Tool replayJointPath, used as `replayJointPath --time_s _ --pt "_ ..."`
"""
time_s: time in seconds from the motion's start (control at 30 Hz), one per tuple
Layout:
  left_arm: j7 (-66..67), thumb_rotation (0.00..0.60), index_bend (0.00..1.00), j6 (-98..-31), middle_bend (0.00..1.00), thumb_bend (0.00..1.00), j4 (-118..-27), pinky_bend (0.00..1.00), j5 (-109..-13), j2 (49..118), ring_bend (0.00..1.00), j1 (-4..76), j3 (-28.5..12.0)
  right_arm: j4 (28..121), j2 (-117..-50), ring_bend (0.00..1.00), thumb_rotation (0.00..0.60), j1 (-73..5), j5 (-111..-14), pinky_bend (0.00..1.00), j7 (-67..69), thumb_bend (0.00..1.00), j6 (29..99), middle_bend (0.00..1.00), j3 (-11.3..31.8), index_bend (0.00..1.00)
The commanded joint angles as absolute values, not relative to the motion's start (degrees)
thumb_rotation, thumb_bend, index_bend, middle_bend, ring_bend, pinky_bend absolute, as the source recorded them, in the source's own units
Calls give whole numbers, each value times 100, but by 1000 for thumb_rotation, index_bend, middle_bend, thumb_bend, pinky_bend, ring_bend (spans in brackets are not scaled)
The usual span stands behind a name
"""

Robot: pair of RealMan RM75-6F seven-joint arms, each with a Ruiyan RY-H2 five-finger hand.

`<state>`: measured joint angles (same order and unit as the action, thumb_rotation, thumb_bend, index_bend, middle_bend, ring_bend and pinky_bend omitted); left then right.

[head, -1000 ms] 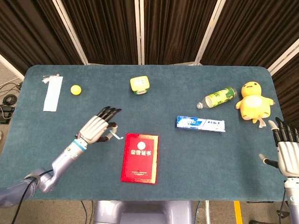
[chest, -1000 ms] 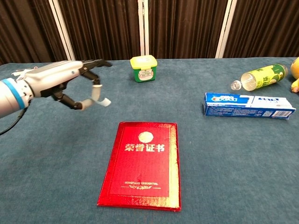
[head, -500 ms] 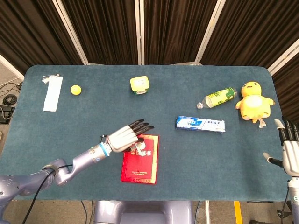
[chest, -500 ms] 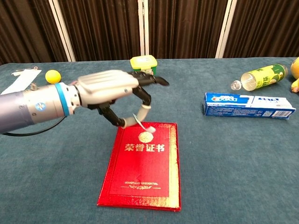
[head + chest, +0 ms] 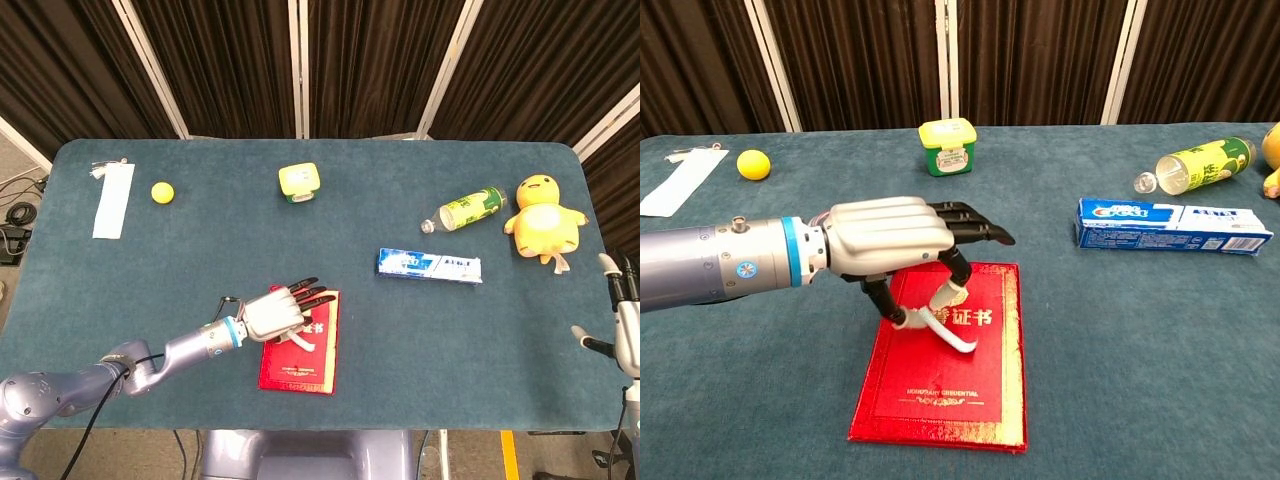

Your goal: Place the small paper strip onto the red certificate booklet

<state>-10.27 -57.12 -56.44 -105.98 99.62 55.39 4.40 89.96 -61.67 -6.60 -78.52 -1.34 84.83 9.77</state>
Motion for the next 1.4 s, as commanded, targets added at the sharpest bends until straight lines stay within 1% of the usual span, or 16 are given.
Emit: replayJointPath --time_s 0.03,0.1,0.2,0.37,0.47,0.6,0.67,0.73,0.83,0.97,1.07,1.17,1.27,1.33,1.4 --pt "-1024 600 196 -5726 0 0 -5684 0 -10671 9832 0 5553 561 8992 -6164 0 600 -662 -7848 0 -123 0 8480 0 982 0" --pt "-1045 600 81 -5809 0 0 -5731 0 -10733 9688 0 5552 642 8985 -6163 0 600 -664 -7843 0 -117 0 8473 0 985 0" --pt "-1176 600 6 -6102 0 0 -5830 0 -10676 9432 0 5463 627 8988 -6162 0 600 -666 -7845 0 -118 0 8469 0 984 0" --pt "-1275 600 0 -6414 0 0 -5916 0 -10419 9228 0 5305 457 9017 -6166 0 600 -676 -7882 0 -151 0 8465 0 968 0" --pt "-1215 600 0 -6491 0 0 -6008 0 -10212 9102 0 5194 342 9041 -6174 0 600 -682 -7912 0 -176 0 8445 0 940 0" --pt "-980 600 0 -6450 0 0 -6464 0 -9679 8750 0 4948 122 9094 -6183 0 600 -726 -7998 0 -244 9 8369 0 883 0" --pt "-585 600 0 -6393 0 0 -6918 0 -9192 8364 0 4711 -40 9136 -6155 0 600 -845 -8180 0 -331 98 8210 0 812 5" --pt "-131 600 0 -6331 0 0 -7419 0 -8777 8034 0 4535 -161 9150 -6125 0 600 -959 -8306 0 -444 274 8073 0 776 15" --pt "607 600 0 -6385 0 0 -8179 0 -8150 7567 0 4247 -326 9220 -6042 0 600 -1170 -8476 0 -439 420 7765 0 724 29" --pt "1396 600 0 -6648 0 0 -8950 0 -7548 7137 0 3919 -444 9312 -5923 0 600 -1438 -8634 0 -351 518 7377 0 693 49" --pt "2056 600 0 -7145 0 0 -9684 0 -6973 6800 0 3498 -498 9492 -5796 0 600 -1801 -8906 0 -211 587 6887 0 638 70" --pt "2486 600 0 -7529 0 0 -10261 0 -6648 6618 0 3220 -502 9639 -5684 0 600 -2086 -9106 0 -136 640 6508 0 592 88" --pt "2751 600 0 -7915 0 0 -10648 0 -6452 6526 0 2975 -493 9819 -5631 0 600 -2345 -9306 0 -130 692 6168 0 542 131" --pt "2784 600 0 -8186 0 0 -10893 0 -6371 6495 0 2786 -484 9997 -5629 0 600 -2574 -9440 0 -73 739 5870 0 517 178" --pt "2759 600 0 -8414 0 0 -11179 0 -6314 6446 0 2584 -471 10193 -5657 0 600 -2922 -9476 0 -3 770 5398 0 532 212"
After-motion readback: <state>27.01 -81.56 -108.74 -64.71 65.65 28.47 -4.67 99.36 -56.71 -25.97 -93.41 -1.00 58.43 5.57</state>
